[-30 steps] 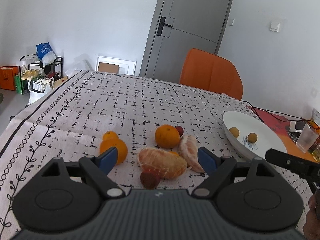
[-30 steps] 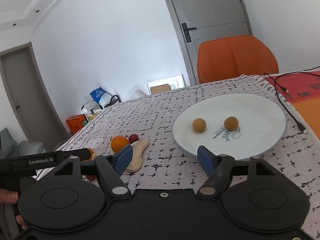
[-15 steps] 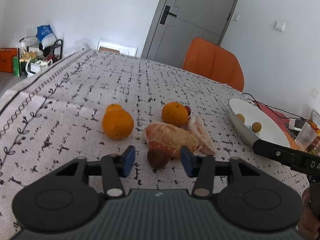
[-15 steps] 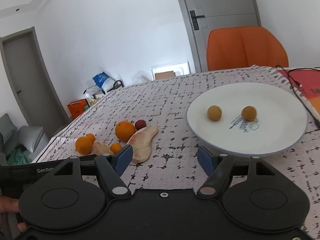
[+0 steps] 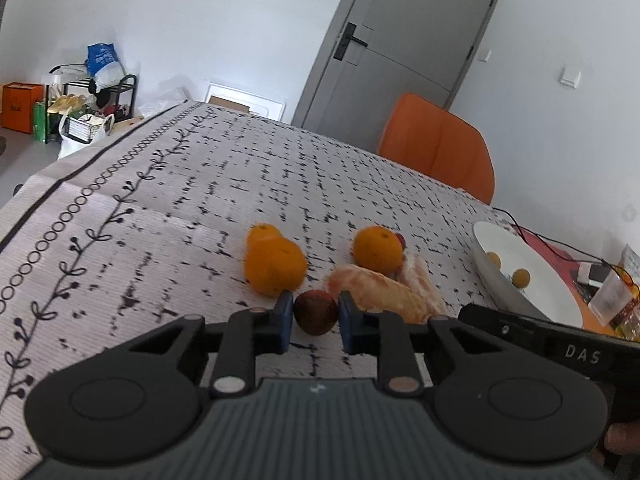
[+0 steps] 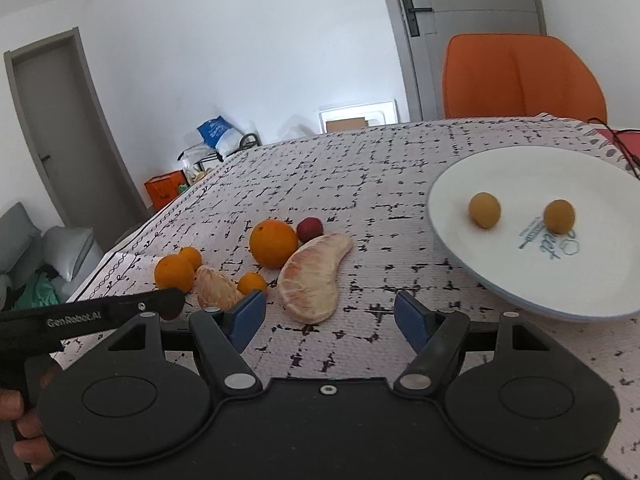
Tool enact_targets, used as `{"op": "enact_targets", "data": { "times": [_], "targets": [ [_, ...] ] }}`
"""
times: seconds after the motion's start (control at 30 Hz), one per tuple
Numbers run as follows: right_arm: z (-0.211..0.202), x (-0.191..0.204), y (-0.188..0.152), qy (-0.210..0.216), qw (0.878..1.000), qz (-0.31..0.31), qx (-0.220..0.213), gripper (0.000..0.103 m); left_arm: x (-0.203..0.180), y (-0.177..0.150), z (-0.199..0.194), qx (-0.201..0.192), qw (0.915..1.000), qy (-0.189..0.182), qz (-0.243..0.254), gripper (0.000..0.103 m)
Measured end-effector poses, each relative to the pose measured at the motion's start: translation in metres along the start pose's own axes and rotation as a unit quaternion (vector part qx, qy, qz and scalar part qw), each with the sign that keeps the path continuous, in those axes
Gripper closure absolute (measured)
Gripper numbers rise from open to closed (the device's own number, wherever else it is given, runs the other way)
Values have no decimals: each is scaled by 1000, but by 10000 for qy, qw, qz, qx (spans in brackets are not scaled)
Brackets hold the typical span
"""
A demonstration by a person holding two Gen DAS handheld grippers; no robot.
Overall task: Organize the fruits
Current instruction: 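Grasp the pink pomelo segment with the right gripper while the left grasps the dark red fruit, then carry the pomelo segment and dark red fruit onto the white plate and release both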
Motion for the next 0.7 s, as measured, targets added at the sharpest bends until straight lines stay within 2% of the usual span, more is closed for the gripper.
{"op": "enact_targets", "data": {
  "times": [0.37,0.57,0.6,0.7],
  "targets": [
    [22,16,7,-62,9995,-272,150,41,17,11,-8,-106,9999,68,-57,80],
    [39,27,8,-253,9984,-461,203,53,23,18,-13,-157,9998,15,-128,80],
    [40,29,8,-298,9980,-517,193,63,23,18,-13,-148,9998,6,-124,80],
    [37,32,7,-248,9976,-616,209,66,23,18,-12,-88,9999,29,-111,80]
  ]
}}
Point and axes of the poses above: each gripper's, at about its wrist camera, not at the fingertips, and z roughly the way its jaws point, x to its left, y to its top, the point moved 8 cm from there along z, roughly the way its jaws point, and after that the axes turned 7 degrees about -y, right-handed, at the moved point
